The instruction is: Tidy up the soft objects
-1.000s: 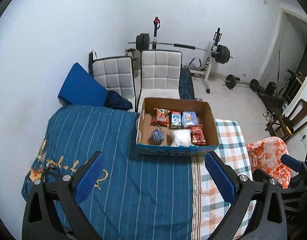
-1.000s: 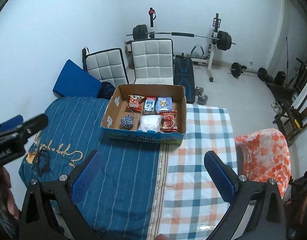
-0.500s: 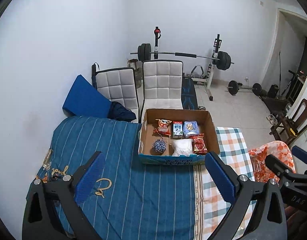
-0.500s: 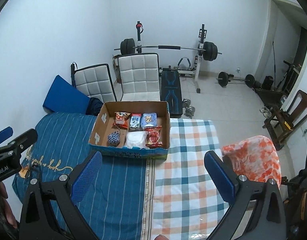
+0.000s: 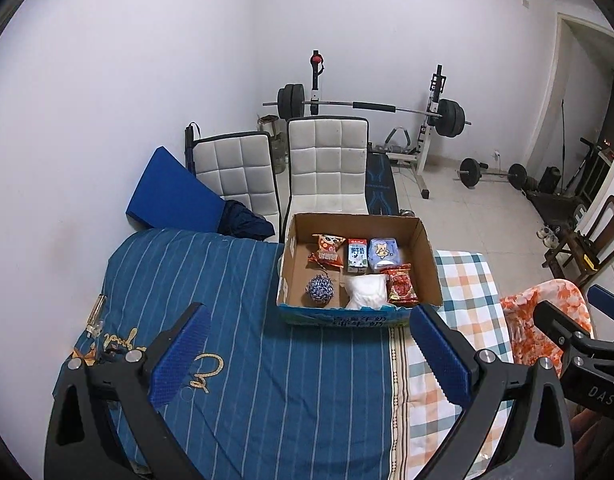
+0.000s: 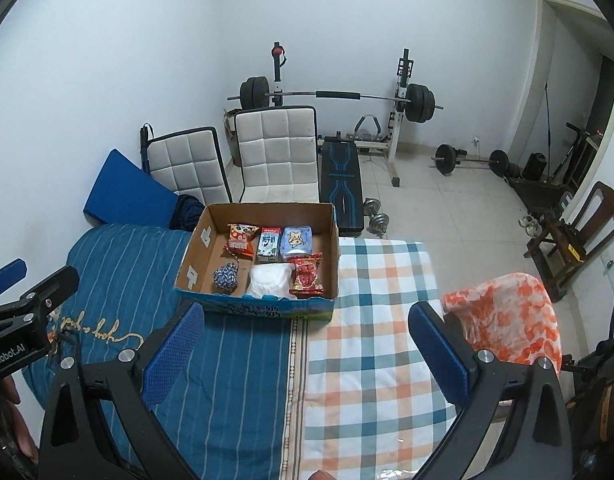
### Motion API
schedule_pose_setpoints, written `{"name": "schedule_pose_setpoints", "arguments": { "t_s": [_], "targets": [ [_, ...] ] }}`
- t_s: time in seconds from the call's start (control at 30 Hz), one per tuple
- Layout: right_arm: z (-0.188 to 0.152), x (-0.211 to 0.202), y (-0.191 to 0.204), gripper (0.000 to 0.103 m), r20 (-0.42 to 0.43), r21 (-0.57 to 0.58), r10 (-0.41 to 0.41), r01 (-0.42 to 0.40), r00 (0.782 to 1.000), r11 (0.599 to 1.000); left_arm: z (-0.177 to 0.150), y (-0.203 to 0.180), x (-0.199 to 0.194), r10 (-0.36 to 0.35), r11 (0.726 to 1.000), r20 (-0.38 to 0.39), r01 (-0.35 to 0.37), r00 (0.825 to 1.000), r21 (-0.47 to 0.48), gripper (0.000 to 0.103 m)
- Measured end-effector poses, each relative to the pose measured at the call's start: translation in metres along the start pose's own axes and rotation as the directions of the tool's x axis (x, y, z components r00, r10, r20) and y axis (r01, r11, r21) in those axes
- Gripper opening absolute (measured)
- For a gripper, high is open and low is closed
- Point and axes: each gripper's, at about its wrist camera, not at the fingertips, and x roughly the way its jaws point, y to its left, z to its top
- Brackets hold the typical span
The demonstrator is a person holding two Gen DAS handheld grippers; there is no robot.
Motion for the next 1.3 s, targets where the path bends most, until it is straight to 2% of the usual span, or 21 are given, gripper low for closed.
{"name": "schedule_pose_setpoints", "arguments": {
  "t_s": [1.3],
  "targets": [
    [0.011, -0.009, 0.006, 0.103, 0.042, -0.025, -0.008, 0.009, 0.999, 1.0, -0.003, 0.006, -0.007, 0.007, 1.0, 0.019, -0.007, 1.0, 0.008, 0.102]
  ]
}}
